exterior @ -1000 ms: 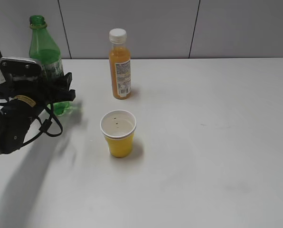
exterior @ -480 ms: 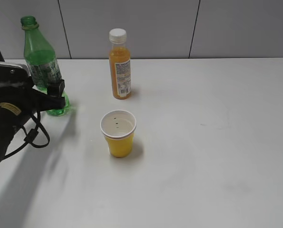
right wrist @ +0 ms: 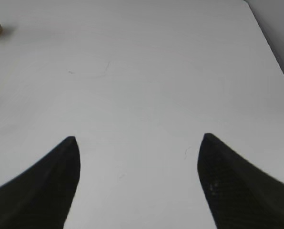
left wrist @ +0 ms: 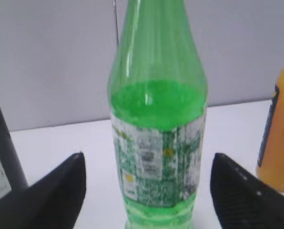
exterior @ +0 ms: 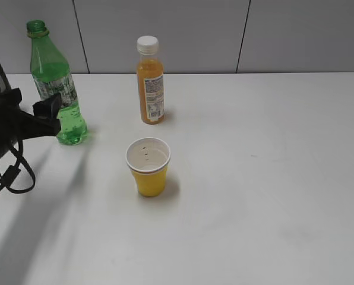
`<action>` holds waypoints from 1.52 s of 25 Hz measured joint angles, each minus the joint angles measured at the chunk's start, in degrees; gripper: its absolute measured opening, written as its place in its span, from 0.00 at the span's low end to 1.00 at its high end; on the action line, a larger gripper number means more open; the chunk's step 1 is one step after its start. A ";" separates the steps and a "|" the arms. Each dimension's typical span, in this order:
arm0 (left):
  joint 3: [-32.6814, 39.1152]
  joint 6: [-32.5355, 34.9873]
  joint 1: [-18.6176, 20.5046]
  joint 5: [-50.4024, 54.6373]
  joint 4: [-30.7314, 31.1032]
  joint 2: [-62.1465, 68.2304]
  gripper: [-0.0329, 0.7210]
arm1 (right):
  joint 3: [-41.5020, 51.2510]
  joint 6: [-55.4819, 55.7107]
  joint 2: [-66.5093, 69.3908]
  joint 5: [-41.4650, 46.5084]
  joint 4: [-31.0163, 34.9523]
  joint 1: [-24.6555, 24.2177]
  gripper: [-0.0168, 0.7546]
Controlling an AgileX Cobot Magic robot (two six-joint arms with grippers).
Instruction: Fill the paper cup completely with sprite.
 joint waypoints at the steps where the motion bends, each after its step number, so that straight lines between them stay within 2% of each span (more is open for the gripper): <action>1: 0.00 0.68 0.00 1.42 0.00 -1.66 0.86 | 0.00 0.00 0.00 0.00 0.00 0.00 0.79; 5: 0.06 2.42 0.00 10.76 0.00 -8.27 0.85 | 0.00 0.00 0.00 0.00 0.00 0.00 0.79; 10: -4.08 5.72 0.72 34.63 -0.68 -16.10 0.84 | 0.00 0.00 0.00 0.00 0.00 0.00 0.79; 14: -13.05 6.43 4.12 59.04 -0.47 -19.41 0.84 | 0.00 0.00 0.00 0.00 0.00 0.00 0.79; 19: -29.33 6.61 9.52 92.92 0.70 -19.90 0.83 | 0.00 0.00 0.00 0.00 0.00 0.00 0.79; 22: -38.34 6.12 11.22 107.04 1.09 -19.90 0.82 | 0.00 0.00 0.00 0.00 0.00 0.00 0.79; 26: -47.56 3.52 11.82 119.55 3.16 -19.90 0.82 | 0.00 0.00 0.00 0.00 0.00 0.00 0.79; 30: -52.91 1.80 11.82 128.96 5.20 -19.99 0.82 | 0.00 0.00 0.00 0.00 0.00 0.00 0.79; 33: -53.66 1.43 11.82 134.76 5.64 -21.09 0.81 | 0.00 0.00 0.00 0.00 0.00 0.00 0.79; 38: -51.53 1.30 11.82 136.18 5.91 -26.29 0.80 | 0.00 0.00 0.00 0.00 0.00 0.00 0.79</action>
